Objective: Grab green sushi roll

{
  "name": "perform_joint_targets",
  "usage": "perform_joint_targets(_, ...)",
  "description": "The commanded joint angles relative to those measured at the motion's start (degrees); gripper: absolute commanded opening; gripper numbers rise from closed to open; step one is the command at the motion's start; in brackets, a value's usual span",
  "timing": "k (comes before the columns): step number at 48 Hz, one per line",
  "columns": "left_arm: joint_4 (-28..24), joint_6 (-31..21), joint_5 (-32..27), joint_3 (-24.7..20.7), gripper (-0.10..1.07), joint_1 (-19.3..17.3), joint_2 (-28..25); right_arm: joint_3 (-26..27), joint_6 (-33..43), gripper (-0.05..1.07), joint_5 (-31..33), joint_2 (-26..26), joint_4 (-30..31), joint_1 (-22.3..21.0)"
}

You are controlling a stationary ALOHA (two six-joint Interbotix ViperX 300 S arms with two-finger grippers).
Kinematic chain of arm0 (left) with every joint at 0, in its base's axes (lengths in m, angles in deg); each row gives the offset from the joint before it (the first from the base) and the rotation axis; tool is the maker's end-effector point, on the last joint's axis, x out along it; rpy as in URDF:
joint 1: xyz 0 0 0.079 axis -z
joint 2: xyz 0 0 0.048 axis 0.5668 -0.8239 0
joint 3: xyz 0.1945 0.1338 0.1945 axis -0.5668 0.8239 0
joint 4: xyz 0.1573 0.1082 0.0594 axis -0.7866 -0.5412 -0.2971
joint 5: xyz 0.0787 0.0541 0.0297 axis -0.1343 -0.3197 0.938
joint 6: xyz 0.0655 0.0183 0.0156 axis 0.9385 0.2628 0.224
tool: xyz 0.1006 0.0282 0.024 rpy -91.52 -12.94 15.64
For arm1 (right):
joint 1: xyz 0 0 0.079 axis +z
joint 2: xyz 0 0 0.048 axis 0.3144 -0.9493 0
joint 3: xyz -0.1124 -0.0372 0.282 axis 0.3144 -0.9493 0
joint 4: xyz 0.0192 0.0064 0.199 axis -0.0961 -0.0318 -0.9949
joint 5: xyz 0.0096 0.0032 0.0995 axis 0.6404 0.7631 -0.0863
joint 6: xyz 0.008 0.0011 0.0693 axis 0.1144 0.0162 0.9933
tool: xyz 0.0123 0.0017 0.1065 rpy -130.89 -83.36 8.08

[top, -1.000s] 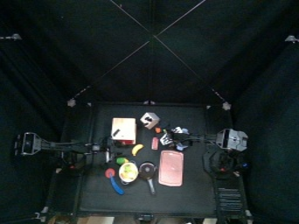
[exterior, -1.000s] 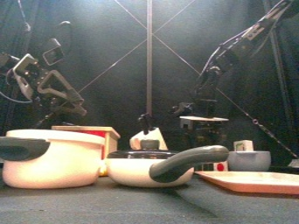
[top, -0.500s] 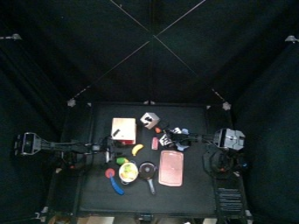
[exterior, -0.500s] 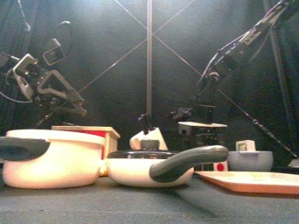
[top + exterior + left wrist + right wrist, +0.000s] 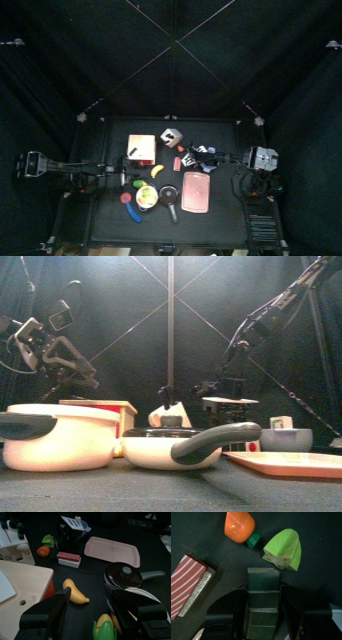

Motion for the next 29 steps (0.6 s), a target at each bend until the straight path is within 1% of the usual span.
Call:
perform_joint_targets(1, 0.0, 0.0, 0.2, -0.5, 0.92, 0.1, -0.1, 1.8, 0.1, 0.60, 0.5, 3.7, -0.4, 0.0)
perform_joint_targets(10, 0.0, -0.1, 0.2, -0.6, 0.92, 0.1, -0.1, 2.7, 0.1, 0.60, 2.2, 5.0, -0.7, 0.2)
perform_joint_targets(29, 0.0, -0.1, 0.2, -0.8, 0.92, 0.1, -0.1, 4.2, 0.0, 0.60, 2.9, 5.0, -0.7, 0.4)
